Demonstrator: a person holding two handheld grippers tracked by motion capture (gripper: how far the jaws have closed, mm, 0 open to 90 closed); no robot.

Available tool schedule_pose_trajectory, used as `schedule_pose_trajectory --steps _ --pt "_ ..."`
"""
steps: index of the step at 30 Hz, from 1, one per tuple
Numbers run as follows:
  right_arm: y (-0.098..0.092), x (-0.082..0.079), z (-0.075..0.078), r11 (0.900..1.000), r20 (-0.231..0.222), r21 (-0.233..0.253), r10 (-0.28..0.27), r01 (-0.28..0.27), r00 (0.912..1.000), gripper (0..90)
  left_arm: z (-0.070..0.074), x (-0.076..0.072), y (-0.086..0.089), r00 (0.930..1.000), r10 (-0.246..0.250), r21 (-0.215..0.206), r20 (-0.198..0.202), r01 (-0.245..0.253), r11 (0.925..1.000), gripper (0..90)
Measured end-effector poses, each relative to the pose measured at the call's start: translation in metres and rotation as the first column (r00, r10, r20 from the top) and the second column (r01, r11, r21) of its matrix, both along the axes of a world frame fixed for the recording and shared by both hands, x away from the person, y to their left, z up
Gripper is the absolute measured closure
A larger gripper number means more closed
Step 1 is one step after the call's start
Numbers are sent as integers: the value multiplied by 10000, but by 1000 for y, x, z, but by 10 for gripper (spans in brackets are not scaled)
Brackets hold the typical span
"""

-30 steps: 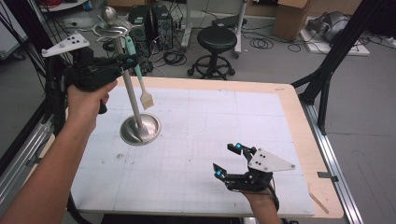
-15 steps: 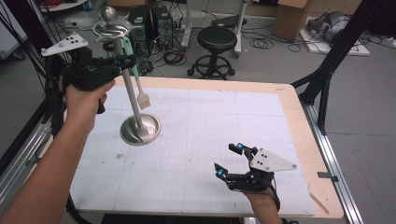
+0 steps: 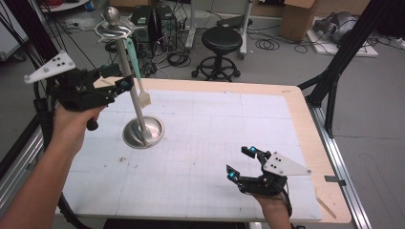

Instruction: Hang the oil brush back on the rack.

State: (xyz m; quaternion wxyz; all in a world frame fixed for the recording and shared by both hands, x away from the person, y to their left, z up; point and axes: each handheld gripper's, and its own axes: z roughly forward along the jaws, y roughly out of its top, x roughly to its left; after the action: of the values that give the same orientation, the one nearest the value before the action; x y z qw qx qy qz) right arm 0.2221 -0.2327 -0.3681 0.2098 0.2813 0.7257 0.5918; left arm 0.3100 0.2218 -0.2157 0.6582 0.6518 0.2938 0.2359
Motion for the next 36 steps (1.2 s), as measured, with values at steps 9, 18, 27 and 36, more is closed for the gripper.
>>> schedule_pose_trajectory --steps 9,18,27,36 --pt "-18 -3 -4 9938 -135 -168 -1101 1099 9938 190 -57 -32 4 9958 -899 -182 157 902 9958 170" --pt "-40 -10 -12 9757 -439 -157 -2190 2185 9747 190 -97 -56 8 9922 -1239 129 92 1238 9922 170" --pt "-57 -26 -24 9563 -549 -313 -2921 2907 9548 190 -147 -79 16 9947 -1023 116 -80 1024 9947 183" --pt "-57 -26 -24 9552 -444 -297 -2954 2943 9543 190 -169 -84 24 9956 -791 178 -504 801 9966 183"
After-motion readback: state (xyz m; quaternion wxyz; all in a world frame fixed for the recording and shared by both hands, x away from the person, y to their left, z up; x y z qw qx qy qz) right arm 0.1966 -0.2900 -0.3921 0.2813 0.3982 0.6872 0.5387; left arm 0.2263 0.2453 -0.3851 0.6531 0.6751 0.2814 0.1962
